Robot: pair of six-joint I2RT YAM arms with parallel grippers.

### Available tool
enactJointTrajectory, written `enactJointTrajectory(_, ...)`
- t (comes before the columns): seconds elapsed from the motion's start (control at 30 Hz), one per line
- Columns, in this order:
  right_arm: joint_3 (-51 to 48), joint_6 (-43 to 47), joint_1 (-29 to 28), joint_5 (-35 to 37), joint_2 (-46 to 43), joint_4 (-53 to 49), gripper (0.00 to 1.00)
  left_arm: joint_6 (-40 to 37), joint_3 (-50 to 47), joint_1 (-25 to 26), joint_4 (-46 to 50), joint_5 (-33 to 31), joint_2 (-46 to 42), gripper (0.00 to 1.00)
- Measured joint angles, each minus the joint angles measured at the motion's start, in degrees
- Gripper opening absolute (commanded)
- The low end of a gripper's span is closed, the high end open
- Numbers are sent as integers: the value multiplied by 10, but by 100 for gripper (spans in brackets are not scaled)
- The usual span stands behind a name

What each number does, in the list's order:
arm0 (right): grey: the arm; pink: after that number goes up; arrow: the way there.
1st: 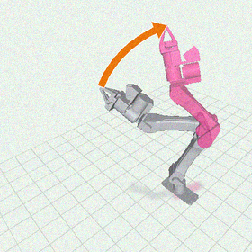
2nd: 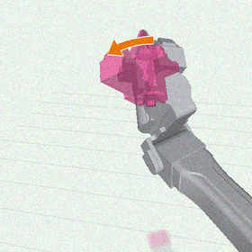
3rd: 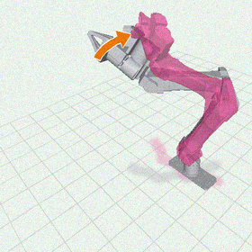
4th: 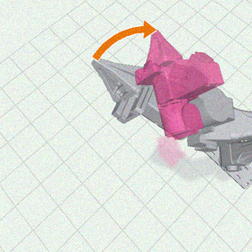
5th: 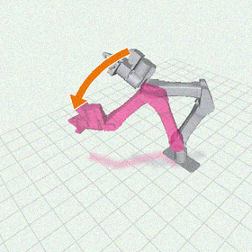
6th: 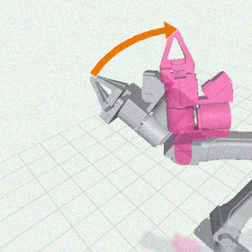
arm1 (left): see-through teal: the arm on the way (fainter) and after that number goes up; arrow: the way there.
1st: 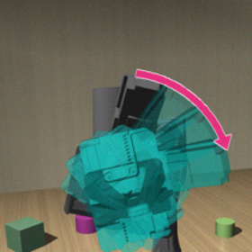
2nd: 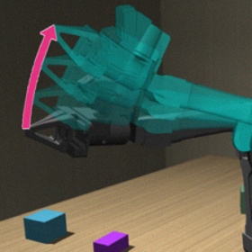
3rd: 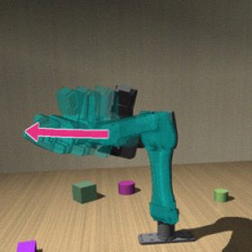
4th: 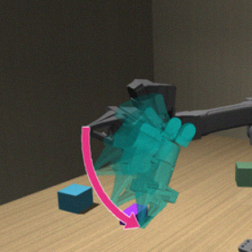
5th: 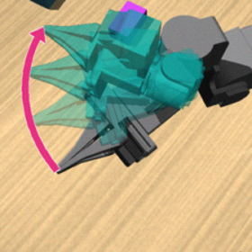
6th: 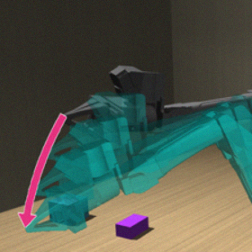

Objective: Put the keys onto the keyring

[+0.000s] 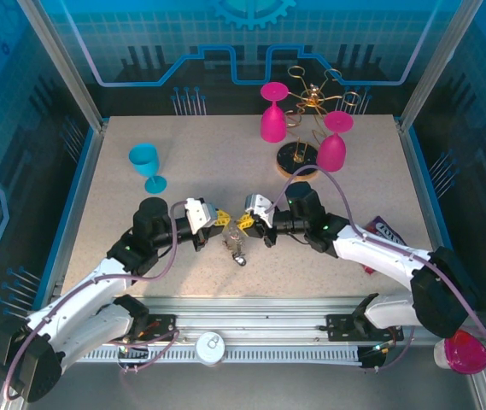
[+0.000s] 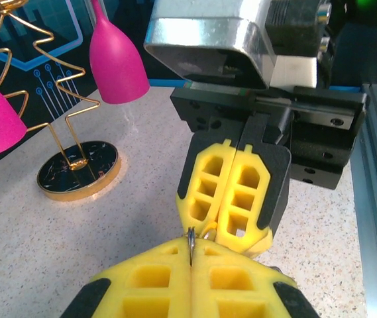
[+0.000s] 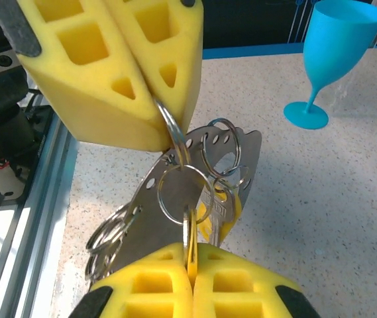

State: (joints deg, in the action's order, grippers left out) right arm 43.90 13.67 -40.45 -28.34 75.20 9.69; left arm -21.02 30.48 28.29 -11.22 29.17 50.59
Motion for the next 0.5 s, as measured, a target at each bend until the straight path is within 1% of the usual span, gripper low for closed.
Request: enactJointTrajectory(0.5, 75, 42, -9, 37, -20, -107, 0, -16, 4, 0, 11, -5, 12, 0)
